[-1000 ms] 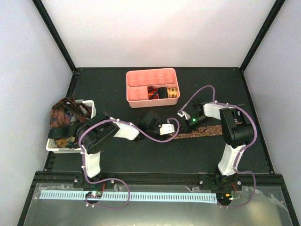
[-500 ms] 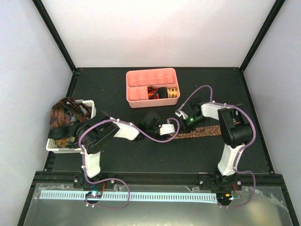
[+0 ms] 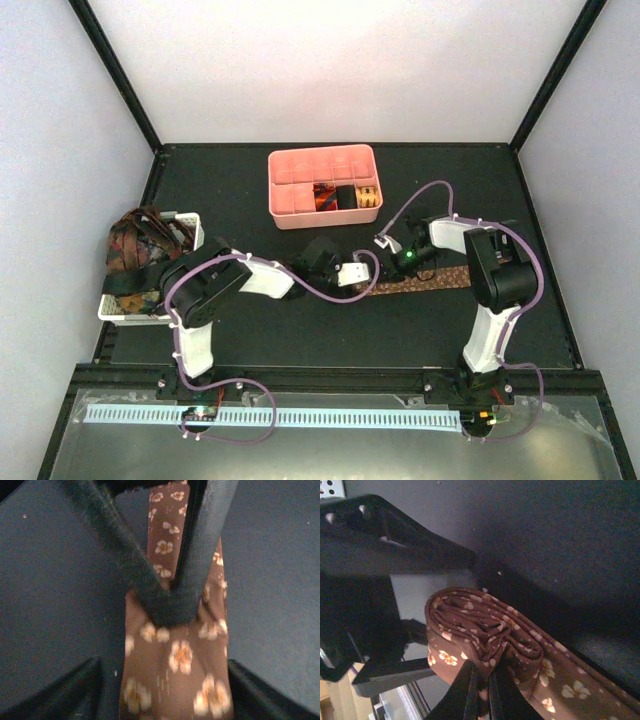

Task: Roll the ties
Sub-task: Roll the tie at the center of the board.

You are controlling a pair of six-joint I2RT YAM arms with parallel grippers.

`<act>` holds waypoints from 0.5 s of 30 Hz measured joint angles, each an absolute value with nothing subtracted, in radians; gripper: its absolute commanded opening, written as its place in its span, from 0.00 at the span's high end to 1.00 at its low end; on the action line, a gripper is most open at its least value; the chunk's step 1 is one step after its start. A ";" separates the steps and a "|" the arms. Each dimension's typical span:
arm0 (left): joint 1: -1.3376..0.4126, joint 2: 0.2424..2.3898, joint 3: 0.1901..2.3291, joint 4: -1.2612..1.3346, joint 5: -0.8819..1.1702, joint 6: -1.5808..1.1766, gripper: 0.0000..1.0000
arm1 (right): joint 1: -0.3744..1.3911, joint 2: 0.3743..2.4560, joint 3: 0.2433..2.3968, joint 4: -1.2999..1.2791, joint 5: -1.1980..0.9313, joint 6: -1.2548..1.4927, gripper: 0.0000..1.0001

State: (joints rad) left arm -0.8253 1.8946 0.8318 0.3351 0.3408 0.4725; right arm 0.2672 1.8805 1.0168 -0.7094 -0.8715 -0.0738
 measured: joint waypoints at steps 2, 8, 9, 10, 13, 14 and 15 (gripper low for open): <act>-0.818 1.858 0.780 0.349 0.353 0.464 0.01 | 0.257 1.884 1.005 -0.706 -0.873 -0.083 0.98; -0.810 1.751 0.717 0.350 0.413 0.427 0.01 | 0.233 1.900 0.987 -0.688 -0.897 -0.104 0.98; -0.807 1.745 0.727 0.349 0.422 0.416 0.01 | 0.230 1.900 0.986 -0.687 -0.899 -0.107 0.98; -0.805 1.743 0.743 0.344 0.435 0.400 0.01 | 0.227 1.900 0.983 -0.685 -0.900 -0.108 0.98; -0.781 1.741 0.792 0.339 0.480 0.360 0.01 | 0.217 1.900 0.976 -0.678 -0.902 -0.113 0.98; -0.766 1.737 0.805 0.333 0.521 0.365 0.01 | 0.214 1.900 0.974 -0.677 -0.903 -0.115 0.98; -0.752 1.731 0.814 0.330 0.557 0.371 0.01 | 0.210 1.900 0.973 -0.676 -0.904 -0.115 0.98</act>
State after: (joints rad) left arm -0.7525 1.7309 0.8139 0.3298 0.5571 0.3706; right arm 0.2104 1.8999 0.9730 -0.6762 -0.9039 -0.1150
